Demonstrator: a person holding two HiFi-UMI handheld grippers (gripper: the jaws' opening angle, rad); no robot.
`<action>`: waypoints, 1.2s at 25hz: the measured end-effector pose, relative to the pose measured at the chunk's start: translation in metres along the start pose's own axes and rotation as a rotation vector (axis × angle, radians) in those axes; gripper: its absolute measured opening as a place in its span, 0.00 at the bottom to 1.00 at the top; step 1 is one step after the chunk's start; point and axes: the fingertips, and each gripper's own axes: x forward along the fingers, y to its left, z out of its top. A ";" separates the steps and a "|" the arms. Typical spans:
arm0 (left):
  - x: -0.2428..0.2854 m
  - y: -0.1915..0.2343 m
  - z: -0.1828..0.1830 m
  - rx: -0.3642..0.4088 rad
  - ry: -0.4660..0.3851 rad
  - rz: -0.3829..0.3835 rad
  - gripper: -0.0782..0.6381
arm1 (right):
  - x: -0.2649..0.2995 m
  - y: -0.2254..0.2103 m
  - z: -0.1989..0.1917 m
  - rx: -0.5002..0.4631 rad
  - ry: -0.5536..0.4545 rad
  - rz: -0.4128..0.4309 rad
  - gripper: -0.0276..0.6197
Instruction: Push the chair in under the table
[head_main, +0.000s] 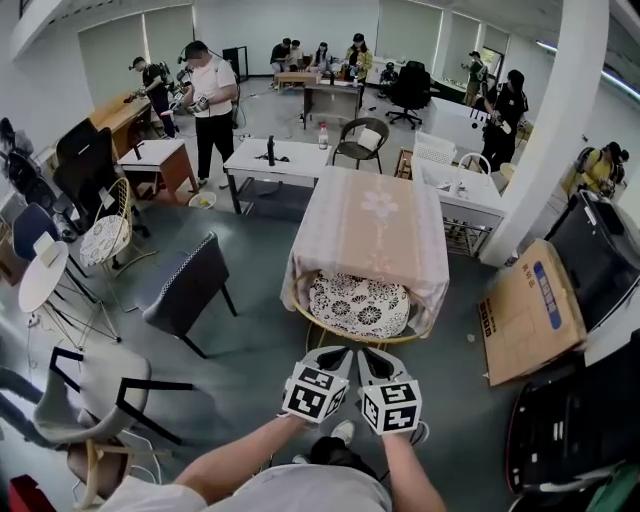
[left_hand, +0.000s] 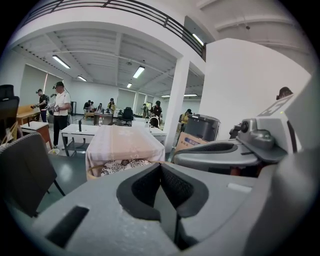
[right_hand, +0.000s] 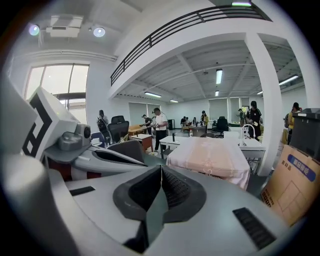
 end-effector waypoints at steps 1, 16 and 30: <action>-0.002 -0.003 0.001 -0.001 -0.006 -0.004 0.12 | -0.004 0.000 0.002 0.006 -0.011 -0.008 0.05; -0.024 -0.017 0.023 0.044 -0.088 0.038 0.12 | -0.031 0.009 0.025 0.009 -0.099 -0.045 0.05; -0.033 -0.021 0.027 0.046 -0.119 0.034 0.12 | -0.037 0.017 0.029 -0.032 -0.112 -0.045 0.05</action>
